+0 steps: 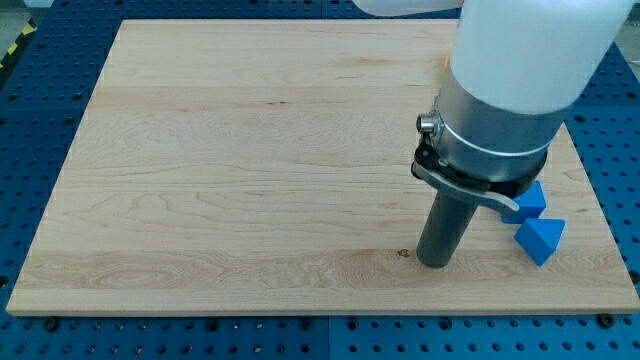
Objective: Nudge the yellow hexagon and the red circle right a bit
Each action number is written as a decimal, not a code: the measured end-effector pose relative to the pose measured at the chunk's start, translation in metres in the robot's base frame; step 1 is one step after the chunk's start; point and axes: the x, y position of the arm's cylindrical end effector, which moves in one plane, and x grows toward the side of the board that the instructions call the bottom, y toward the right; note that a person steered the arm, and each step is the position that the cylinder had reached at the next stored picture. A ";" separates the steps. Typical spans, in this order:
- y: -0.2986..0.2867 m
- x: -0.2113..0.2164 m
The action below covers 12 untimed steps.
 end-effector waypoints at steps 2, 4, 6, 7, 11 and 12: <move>-0.053 0.031; -0.155 0.004; -0.155 -0.054; -0.155 -0.108; -0.086 -0.197; -0.038 -0.203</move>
